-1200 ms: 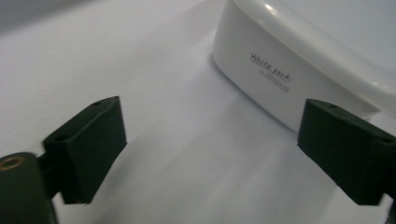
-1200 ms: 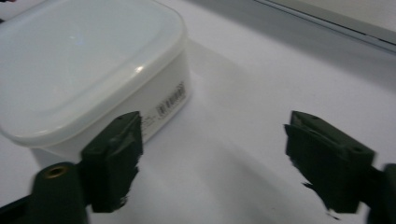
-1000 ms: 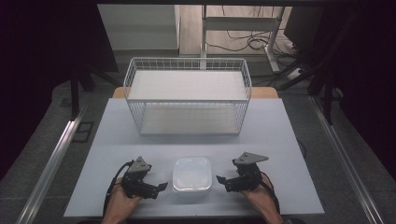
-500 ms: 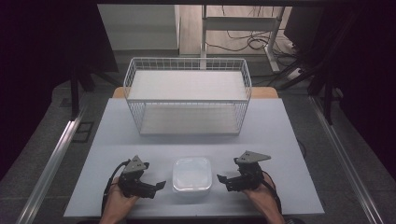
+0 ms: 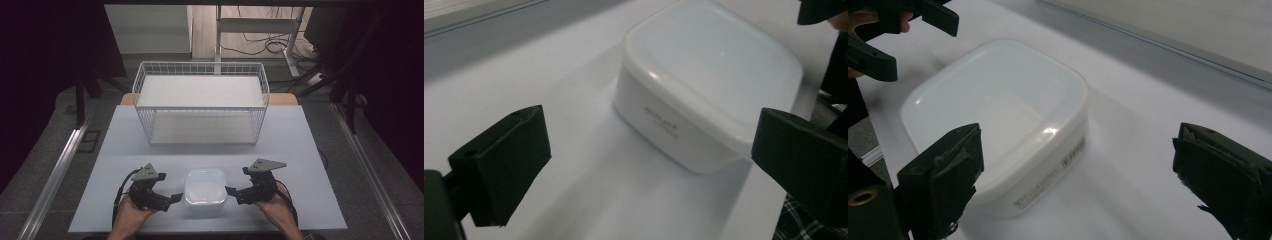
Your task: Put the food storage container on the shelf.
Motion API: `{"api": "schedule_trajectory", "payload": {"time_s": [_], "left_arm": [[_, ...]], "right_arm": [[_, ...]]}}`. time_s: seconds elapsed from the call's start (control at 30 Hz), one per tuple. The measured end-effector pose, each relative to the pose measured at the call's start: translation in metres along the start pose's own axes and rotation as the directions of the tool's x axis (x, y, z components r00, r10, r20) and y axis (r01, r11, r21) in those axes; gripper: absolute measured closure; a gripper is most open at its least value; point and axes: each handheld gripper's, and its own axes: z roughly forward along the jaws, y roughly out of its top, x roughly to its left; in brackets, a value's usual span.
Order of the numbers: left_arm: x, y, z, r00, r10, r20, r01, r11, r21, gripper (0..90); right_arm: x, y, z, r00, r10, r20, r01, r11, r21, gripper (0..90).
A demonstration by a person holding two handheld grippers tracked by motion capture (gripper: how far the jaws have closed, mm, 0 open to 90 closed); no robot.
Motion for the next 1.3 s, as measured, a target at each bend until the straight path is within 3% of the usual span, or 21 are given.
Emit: {"api": "schedule_trajectory", "payload": {"time_s": [0.2, 0.33, 0.53, 0.63, 0.7, 0.8, 0.83, 0.87, 1.0, 1.07, 1.13, 1.23, 1.3], "left_arm": [[-0.004, 0.014, 0.005, 0.9997, 0.019, -0.017, -0.018, 0.9993, 0.033, 4.3], [-0.006, 0.024, 0.012, 0.9995, 0.033, 0.0, -0.033, 0.9982, 0.05, 6.1], [-0.01, 0.027, 0.026, 0.9988, 0.044, 0.02, -0.045, 0.9963, 0.073, 6.7], [-0.011, 0.022, 0.032, 0.9991, 0.032, 0.029, -0.035, 0.9952, 0.091, 7.4], [-0.008, 0.019, 0.034, 0.9979, -0.004, 0.064, -0.001, 0.9962, 0.087, 8.6], [-0.006, 0.018, 0.034, 0.9956, -0.024, 0.09, 0.017, 0.9962, 0.085, 13.3], [-0.005, 0.017, 0.035, 0.9923, -0.042, 0.116, 0.032, 0.9959, 0.084, 13.3], [-0.004, 0.015, 0.035, 0.9868, -0.059, 0.151, 0.046, 0.9952, 0.086, 21.0], [-0.005, 0.011, 0.03, 0.9778, -0.113, 0.176, 0.096, 0.9902, 0.102, 26.0], [-0.005, 0.009, 0.024, 0.9747, -0.135, 0.179, 0.118, 0.988, 0.1, 36.4], [-0.009, 0.009, 0.017, 0.9778, -0.13, 0.164, 0.116, 0.989, 0.092, 47.8], [-0.013, 0.01, 0.014, 0.9831, -0.117, 0.141, 0.107, 0.9912, 0.078, 54.7], [-0.013, 0.011, 0.012, 0.9866, -0.108, 0.122, 0.103, 0.9937, 0.043, 60.1]], "right_arm": [[0.005, 0.009, 0.01, 0.9996, -0.017, -0.023, 0.017, 1.0, 0.025, 5.9], [0.01, 0.015, 0.021, 0.9986, -0.043, -0.031, 0.045, 0.997, 0.055, 5.4], [0.015, 0.02, 0.032, 0.999, -0.024, -0.038, 0.028, 0.995, 0.094, 3.5], [0.017, 0.017, 0.035, 0.9987, -0.01, -0.05, 0.016, 0.992, 0.124, 2.1], [0.018, 0.014, 0.036, 0.9986, -0.007, -0.052, 0.015, 0.989, 0.149, 2.9], [0.017, 0.012, 0.037, 0.9985, 0.006, -0.055, 0.003, 0.986, 0.164, 5.8], [0.017, 0.012, 0.037, 0.9974, 0.028, -0.066, -0.017, 0.986, 0.167, 8.7], [0.015, 0.011, 0.035, 0.9901, 0.085, -0.112, -0.064, 0.982, 0.18, 20.8], [0.016, 0.009, 0.032, 0.9838, 0.134, -0.119, -0.108, 0.974, 0.196, 26.6], [0.015, 0.008, 0.027, 0.9802, 0.162, -0.114, -0.137, 0.97, 0.2, 35.3], [0.015, 0.007, 0.02, 0.9788, 0.177, -0.103, -0.155, 0.969, 0.193, 45.9], [0.016, 0.007, 0.012, 0.9739, 0.208, -0.092, -0.188, 0.964, 0.19, 57.0], [0.015, 0.007, 0.008, 0.9693, 0.233, -0.079, -0.216, 0.961, 0.173, 63.3]]}}
